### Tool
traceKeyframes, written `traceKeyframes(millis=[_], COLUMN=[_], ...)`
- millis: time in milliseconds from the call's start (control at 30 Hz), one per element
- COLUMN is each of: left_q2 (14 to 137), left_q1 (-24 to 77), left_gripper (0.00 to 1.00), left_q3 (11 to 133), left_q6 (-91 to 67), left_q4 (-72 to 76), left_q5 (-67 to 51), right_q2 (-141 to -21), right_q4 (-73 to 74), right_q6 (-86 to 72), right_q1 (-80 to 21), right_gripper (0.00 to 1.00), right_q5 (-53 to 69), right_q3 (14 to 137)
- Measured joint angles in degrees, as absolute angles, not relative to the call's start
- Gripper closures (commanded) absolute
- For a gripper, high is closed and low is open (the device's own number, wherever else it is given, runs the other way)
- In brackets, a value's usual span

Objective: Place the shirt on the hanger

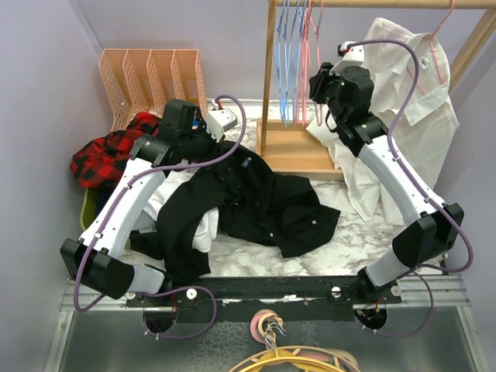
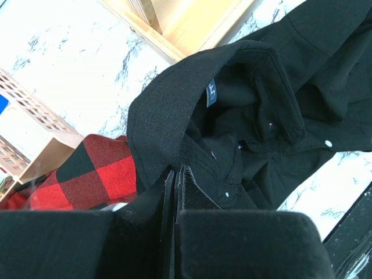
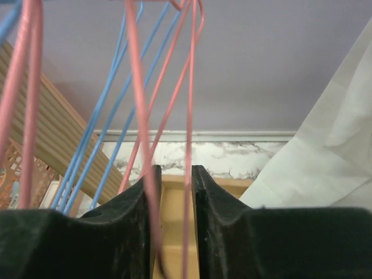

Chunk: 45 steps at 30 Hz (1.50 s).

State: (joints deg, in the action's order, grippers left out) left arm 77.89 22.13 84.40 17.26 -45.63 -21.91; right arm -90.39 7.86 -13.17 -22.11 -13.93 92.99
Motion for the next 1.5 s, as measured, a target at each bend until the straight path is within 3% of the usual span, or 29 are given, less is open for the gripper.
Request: traceKeyframes(millis=[100, 333, 600, 833, 1067, 1267, 1500], left_q2=[77.9, 78.5, 79.6, 82.0, 86.0, 87.8, 89.1], left_q1=[21.8, 20.9, 20.6, 20.7, 20.6, 20.6, 20.9], left_gripper=[1.00, 1.00, 1.00, 1.00, 1.00, 1.00, 1.00], left_q3=[84.5, 85.2, 89.8, 94.0, 97.4, 98.5, 103.1], left_q6=[17.3, 17.7, 20.7, 17.9, 16.6, 17.9, 18.3], left_q4=[-45.7, -47.0, -53.1, -52.2, -51.5, -53.2, -54.7], left_q5=[-22.4, -24.3, -34.2, -33.1, -30.7, -32.9, -32.0], right_q2=[-89.3, -87.9, -82.1, -66.7, -45.1, -22.3, -13.4], right_q4=[8.1, 9.4, 10.1, 15.1, 32.0, 47.7, 49.2], right_q6=[-13.0, -9.9, -7.2, -12.2, -21.5, -30.7, -38.8], right_q1=[-22.1, -22.0, -22.0, -22.0, -22.0, -22.0, -22.0], right_gripper=[0.98, 0.99, 0.99, 0.99, 0.99, 0.99, 0.99], right_q5=[-14.1, -15.6, -16.1, -14.2, -3.1, 9.5, 24.6], right_q3=[90.5, 91.6, 93.5, 78.0, 61.8, 58.9, 52.7])
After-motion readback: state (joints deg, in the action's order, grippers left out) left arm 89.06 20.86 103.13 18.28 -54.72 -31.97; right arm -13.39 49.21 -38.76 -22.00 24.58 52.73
